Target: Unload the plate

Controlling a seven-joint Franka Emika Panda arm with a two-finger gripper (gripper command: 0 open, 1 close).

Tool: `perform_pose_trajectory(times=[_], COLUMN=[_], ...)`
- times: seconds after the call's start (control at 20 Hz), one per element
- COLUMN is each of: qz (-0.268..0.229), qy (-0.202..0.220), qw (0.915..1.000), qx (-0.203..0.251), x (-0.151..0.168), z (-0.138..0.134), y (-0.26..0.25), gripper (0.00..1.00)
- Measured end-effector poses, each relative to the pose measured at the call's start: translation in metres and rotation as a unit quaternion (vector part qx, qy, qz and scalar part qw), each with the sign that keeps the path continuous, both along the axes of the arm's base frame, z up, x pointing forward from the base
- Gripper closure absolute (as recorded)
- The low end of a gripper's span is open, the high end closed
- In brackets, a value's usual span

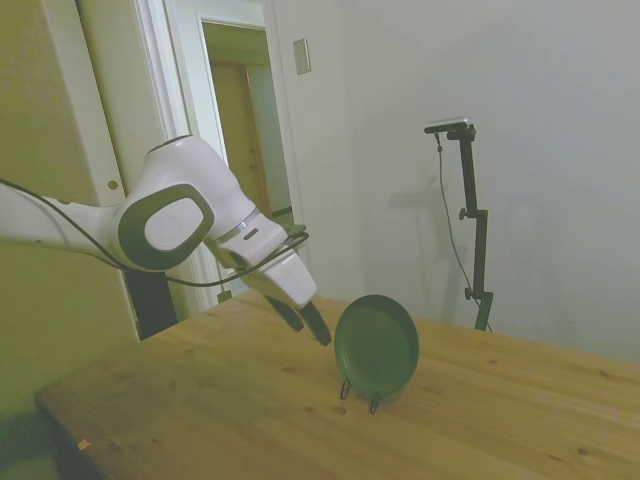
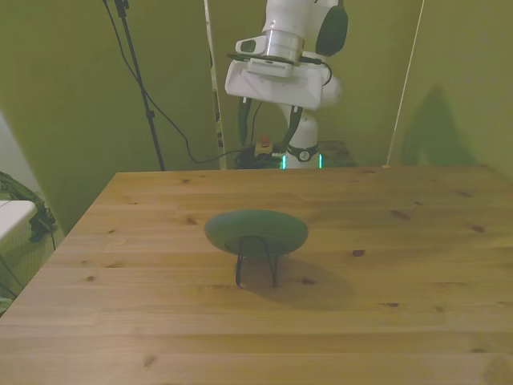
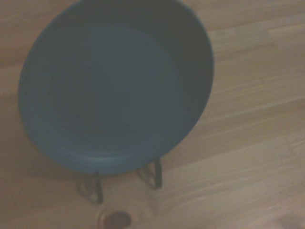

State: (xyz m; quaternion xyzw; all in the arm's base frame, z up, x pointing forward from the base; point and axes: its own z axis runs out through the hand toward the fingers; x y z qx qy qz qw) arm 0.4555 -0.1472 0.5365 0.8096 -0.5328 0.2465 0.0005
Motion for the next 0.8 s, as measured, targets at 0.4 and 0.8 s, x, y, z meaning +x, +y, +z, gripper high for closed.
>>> perform_pose_trajectory(times=[0.4,0.8], qz=[-0.061,-0.051], qy=[-0.025,-0.047], qw=[0.9978,0.9976], qx=[-0.008,0.008], x=[0.055,0.096], z=[0.023,0.027], y=[-0.083,-0.070], gripper=[0.00,0.00])
